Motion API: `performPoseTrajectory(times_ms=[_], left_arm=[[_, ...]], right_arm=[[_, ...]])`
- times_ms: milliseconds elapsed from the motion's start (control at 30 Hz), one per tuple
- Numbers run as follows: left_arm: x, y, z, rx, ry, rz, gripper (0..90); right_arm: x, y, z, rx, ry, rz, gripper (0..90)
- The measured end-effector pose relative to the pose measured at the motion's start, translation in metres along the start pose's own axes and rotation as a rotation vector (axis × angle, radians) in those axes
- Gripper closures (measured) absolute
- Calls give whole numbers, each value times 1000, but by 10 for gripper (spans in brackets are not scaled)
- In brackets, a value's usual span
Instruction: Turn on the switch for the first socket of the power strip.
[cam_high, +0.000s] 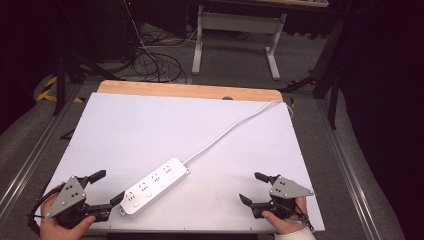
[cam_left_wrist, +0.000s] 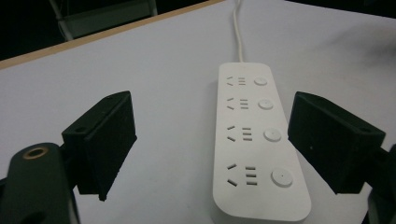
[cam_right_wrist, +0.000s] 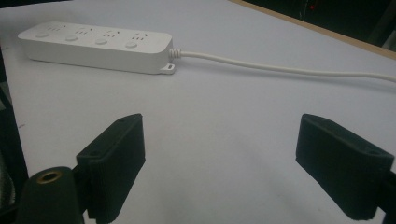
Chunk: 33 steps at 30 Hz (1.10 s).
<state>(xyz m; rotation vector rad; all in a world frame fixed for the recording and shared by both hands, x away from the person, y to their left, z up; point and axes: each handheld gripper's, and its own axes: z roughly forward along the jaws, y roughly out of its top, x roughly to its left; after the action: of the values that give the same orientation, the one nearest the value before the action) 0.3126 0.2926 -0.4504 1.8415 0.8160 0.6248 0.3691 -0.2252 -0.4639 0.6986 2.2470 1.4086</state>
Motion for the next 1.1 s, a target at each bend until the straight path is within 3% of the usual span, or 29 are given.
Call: performPoseTrajectory(times_ms=[367,467,633,933,1100], left_arm=[[-1,1,0,-14,-15,-52,160],[-2,2,-1,-17,-14,-51,161],[-2,4,-2,-1,10,0,166],[-3,12,-2,4,-20,-37,229],[-2,22,0,6,-38,-30,259]], right_arm=[[1,0,0,2,12,-4,193],[1,0,0,4,13,-12,202],[1,0,1,7,22,-16,214],[1,0,1,9,21,-14,214],[1,0,1,12,22,-15,214]])
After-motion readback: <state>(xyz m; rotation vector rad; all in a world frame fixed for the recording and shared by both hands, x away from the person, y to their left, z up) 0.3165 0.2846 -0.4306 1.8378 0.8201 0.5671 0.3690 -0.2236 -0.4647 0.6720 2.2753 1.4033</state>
